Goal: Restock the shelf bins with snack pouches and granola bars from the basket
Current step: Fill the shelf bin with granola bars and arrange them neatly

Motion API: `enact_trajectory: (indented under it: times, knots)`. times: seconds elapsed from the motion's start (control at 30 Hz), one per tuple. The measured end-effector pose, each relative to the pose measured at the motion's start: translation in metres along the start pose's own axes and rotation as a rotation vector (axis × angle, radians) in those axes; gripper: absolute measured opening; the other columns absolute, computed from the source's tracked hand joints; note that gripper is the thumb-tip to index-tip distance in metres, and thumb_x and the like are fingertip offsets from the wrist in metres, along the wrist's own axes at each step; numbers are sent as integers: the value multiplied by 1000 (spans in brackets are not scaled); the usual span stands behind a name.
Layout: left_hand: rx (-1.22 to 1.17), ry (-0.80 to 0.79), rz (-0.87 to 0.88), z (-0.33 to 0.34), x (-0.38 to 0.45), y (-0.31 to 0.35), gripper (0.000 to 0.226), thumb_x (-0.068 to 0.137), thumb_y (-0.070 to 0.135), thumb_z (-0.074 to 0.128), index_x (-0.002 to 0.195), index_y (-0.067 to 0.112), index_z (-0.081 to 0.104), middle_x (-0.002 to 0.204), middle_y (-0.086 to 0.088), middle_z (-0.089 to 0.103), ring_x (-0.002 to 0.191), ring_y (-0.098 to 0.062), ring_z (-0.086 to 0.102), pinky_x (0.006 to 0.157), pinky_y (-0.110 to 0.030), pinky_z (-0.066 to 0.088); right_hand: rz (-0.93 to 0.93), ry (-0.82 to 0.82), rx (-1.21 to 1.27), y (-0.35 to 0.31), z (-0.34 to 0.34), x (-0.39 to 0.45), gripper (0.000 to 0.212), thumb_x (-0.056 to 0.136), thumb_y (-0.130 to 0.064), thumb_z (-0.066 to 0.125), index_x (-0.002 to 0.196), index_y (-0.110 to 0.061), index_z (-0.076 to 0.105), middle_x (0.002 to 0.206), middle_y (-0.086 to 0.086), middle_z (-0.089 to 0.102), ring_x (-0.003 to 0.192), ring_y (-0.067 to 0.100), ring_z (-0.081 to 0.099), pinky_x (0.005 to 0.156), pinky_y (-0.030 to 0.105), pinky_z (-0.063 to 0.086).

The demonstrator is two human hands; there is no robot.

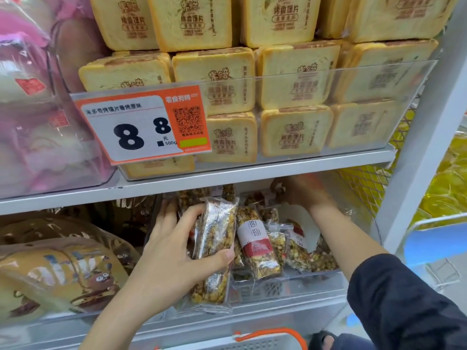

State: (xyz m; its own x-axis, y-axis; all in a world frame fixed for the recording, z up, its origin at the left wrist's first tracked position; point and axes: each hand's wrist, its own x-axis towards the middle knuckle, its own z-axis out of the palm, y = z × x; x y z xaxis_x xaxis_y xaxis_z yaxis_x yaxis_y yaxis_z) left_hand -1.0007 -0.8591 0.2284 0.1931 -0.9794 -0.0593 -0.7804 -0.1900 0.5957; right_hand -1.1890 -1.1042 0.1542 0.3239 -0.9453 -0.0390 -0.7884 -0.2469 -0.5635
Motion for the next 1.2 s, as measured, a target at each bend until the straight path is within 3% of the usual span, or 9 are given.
enact_trajectory:
  times: [0.27,0.37,0.5,0.57,0.63,0.7,0.9,1.0,1.2]
  knots:
    - [-11,16,14,3,1,-1,77,32,100,36,101,79,8,149,17,9,140,-1,-4,113,-40,19,-97,44,-106,5,10,3,15,89,-6,62,99,-17,59,110,3,57,107,22,56,69,15,33]
    - [-32,24,16,3,0,-2,70,44,88,43,105,74,14,153,17,4,140,2,-10,115,-41,15,-120,42,-133,5,4,-1,23,93,-8,56,116,-12,57,121,6,55,112,21,52,68,10,31]
    - [-35,12,6,3,0,-1,68,43,87,41,103,74,12,153,17,1,139,3,-13,115,-39,12,-31,18,55,-3,-15,-12,26,97,-20,52,122,-12,58,130,8,57,113,24,57,82,24,46]
    - [-37,21,13,4,0,-1,70,43,87,41,106,71,14,153,15,5,140,2,-11,114,-39,14,66,-225,247,-14,-24,-28,35,97,-33,52,125,-13,56,125,8,60,100,22,65,77,30,57]
    - [-44,28,14,4,-1,-1,74,44,86,41,111,67,15,152,13,8,140,0,-8,113,-40,15,115,-568,142,-21,-22,-42,49,94,-42,53,133,-13,49,132,7,56,105,20,63,79,26,56]
    - [-49,31,11,4,-1,0,75,44,86,42,111,67,16,152,12,9,140,-1,-7,112,-40,15,102,-658,-4,-21,-14,-53,52,93,-36,57,138,-12,45,135,6,53,106,18,61,82,23,54]
    - [-62,20,-15,3,-4,3,85,42,85,41,120,63,14,155,9,3,142,-5,-11,114,-40,11,208,-105,665,-12,-18,-46,33,84,-6,68,113,-17,56,109,3,62,88,22,69,66,35,61]
    - [-61,26,-19,3,-3,3,98,50,85,50,136,52,18,156,7,1,142,-6,-12,114,-40,10,308,149,771,-6,-19,-32,46,83,-6,67,125,-13,50,114,11,62,91,31,68,62,42,61]
    - [-53,26,-13,5,-3,1,92,56,84,55,135,53,17,156,6,0,142,-7,-11,114,-40,10,331,210,701,-1,-25,-23,42,89,-7,62,129,-11,49,111,10,60,94,27,65,69,41,60]
